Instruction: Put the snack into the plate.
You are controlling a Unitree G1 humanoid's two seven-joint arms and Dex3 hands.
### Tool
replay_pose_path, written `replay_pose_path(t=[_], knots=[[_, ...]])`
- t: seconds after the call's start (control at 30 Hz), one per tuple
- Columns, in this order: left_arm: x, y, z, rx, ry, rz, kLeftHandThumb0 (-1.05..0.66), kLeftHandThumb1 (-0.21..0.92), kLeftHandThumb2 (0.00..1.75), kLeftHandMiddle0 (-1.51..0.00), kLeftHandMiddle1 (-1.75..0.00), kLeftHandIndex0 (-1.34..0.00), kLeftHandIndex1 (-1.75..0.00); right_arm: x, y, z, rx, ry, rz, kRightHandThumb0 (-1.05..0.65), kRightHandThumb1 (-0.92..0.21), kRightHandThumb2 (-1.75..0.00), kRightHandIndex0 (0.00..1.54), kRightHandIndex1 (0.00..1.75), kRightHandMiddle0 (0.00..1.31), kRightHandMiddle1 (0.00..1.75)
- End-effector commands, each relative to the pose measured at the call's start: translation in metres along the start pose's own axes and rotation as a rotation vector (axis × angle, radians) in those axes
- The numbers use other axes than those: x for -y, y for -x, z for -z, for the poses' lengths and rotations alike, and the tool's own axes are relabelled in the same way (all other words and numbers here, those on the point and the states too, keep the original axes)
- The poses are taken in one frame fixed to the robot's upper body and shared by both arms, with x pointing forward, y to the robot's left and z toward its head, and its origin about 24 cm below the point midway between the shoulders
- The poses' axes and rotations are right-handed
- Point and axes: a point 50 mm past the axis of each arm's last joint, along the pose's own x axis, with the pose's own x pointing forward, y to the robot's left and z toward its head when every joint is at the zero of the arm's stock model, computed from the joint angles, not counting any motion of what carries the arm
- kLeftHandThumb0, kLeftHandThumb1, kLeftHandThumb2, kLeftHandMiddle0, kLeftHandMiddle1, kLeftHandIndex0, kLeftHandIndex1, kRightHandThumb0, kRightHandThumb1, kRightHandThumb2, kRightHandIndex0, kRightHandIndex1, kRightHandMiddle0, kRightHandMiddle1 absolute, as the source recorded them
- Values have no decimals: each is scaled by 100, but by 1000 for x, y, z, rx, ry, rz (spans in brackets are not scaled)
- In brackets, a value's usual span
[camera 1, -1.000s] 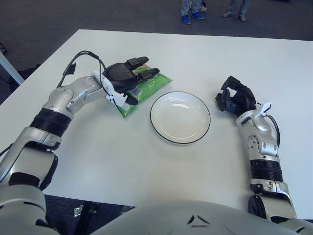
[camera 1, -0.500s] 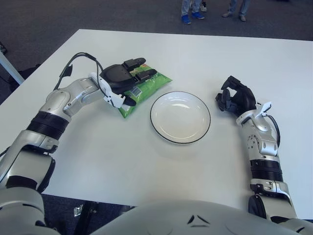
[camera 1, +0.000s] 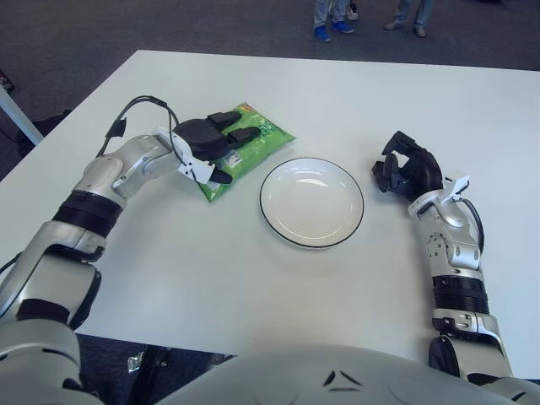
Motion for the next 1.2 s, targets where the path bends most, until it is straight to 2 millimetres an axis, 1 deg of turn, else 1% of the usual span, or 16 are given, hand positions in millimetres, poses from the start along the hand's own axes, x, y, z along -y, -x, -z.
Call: replay_pose_path(t=[0.0, 0.33, 0.43, 0.47, 0.5, 0.53, 0.6, 0.7, 0.8, 0.9, 0.93, 0.97, 1.03, 1.07, 1.1, 1.17], knots=[[13, -11, 3, -32, 1, 74, -105, 92, 69, 0, 0, 0, 0, 2, 11, 23, -101, -48, 15, -46, -37, -125, 129, 175, 57, 175], [18, -20, 7, -75, 24, 121, -105, 92, 71, 0, 0, -2, -2, 1, 13, 23, -110, -69, -7, -46, -38, -125, 128, 175, 57, 175], [19, -23, 7, -92, 18, 127, -105, 92, 75, -7, -5, -1, -20, 1, 13, 22, -113, -76, -18, -46, -38, -125, 128, 175, 57, 175], [19, -24, 7, -94, 16, 128, -105, 92, 75, -7, -13, -1, -25, 1, 13, 22, -113, -77, -19, -46, -38, -125, 128, 175, 57, 175], [19, -26, 7, -99, 8, 127, -105, 92, 75, -4, -32, 0, -32, 1, 13, 22, -113, -76, -23, -46, -38, -125, 128, 175, 57, 175], [19, -27, 8, -102, 2, 126, -105, 92, 75, -3, -67, 0, -43, 1, 14, 22, -114, -76, -26, -46, -38, -125, 128, 175, 57, 175], [19, -29, 8, -103, -5, 122, -105, 92, 74, -1, -110, 0, -57, 1, 14, 22, -114, -73, -31, -46, -38, -125, 128, 175, 57, 175], [20, -30, 9, -99, -13, 109, -105, 92, 74, -1, -134, 0, -68, 1, 14, 22, -114, -69, -38, -46, -37, -125, 128, 175, 57, 175], [25, -34, 11, -107, -14, 87, -105, 92, 76, -4, -160, 0, -89, 2, 13, 21, -114, -68, -45, -46, -37, -125, 128, 175, 57, 175], [30, -37, 13, -115, -12, 67, -100, 92, 72, -16, -170, 0, -126, 2, 13, 21, -114, -68, -49, -46, -38, -125, 128, 175, 57, 175], [33, -37, 12, -114, 2, 36, -100, 92, 72, -17, -171, 0, -130, 2, 13, 21, -114, -67, -50, -46, -38, -125, 128, 175, 57, 175], [36, -38, 12, -114, 16, 3, -86, 82, 78, -27, -172, -5, -146, 2, 13, 21, -115, -65, -51, -46, -38, -125, 127, 175, 57, 175], [42, -38, 11, -118, 34, -42, -45, 59, 103, -42, -173, -20, -160, 2, 14, 21, -116, -62, -52, -46, -38, -125, 127, 175, 57, 175], [44, -39, 11, -121, 36, -52, -29, 49, 114, -49, -174, -27, -165, 2, 14, 21, -116, -62, -52, -46, -38, -125, 127, 175, 57, 175], [47, -39, 10, -129, 45, -71, -23, 45, 118, -51, -174, -29, -167, 2, 14, 21, -117, -60, -52, -46, -38, -125, 127, 175, 57, 175], [49, -39, 10, -137, 54, -108, -10, 31, 133, -63, -171, -40, -172, 2, 14, 21, -118, -59, -52, -46, -38, -125, 127, 175, 57, 175]])
